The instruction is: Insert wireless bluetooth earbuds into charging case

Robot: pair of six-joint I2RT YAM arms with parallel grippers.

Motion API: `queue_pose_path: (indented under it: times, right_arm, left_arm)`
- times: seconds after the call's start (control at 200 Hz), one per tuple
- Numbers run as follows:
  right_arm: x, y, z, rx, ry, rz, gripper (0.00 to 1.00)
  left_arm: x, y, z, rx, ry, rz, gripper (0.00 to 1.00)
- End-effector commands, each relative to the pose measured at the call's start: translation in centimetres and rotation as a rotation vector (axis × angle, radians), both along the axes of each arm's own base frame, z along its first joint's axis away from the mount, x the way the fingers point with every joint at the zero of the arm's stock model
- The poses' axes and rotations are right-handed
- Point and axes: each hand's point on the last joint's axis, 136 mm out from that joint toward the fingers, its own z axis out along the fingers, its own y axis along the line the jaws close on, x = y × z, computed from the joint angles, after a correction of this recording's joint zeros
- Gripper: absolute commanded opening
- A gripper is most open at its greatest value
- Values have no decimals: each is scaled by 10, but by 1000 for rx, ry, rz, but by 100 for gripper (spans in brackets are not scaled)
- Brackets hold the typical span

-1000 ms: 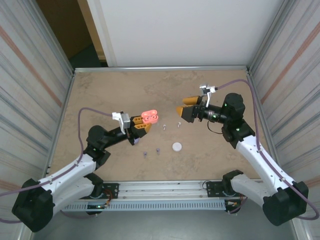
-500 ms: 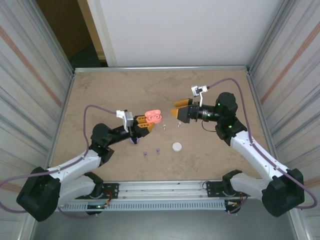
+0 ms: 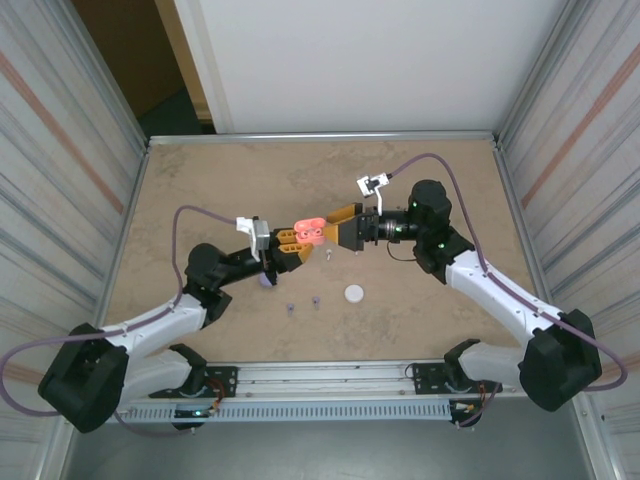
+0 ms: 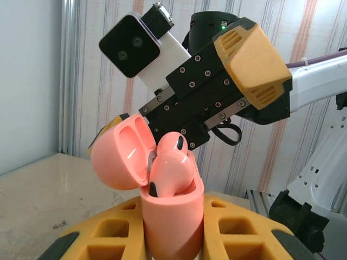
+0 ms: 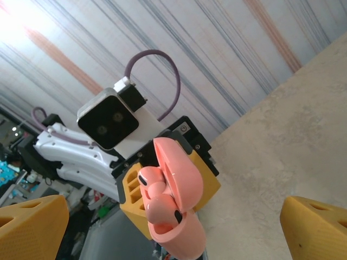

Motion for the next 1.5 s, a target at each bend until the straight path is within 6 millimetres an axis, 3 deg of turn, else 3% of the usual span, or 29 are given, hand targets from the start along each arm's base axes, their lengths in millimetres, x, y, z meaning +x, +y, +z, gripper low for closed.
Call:
queue_pose_path:
  times: [0.0, 1.493]
  right_arm:
    - [-8, 6, 19, 32, -68, 49, 99]
    - [-27, 11, 28, 30, -123, 84, 99]
  left_arm:
    - [-6, -3, 17, -31, -50, -34, 0]
    - [14, -10, -5, 28, 32, 19, 0]
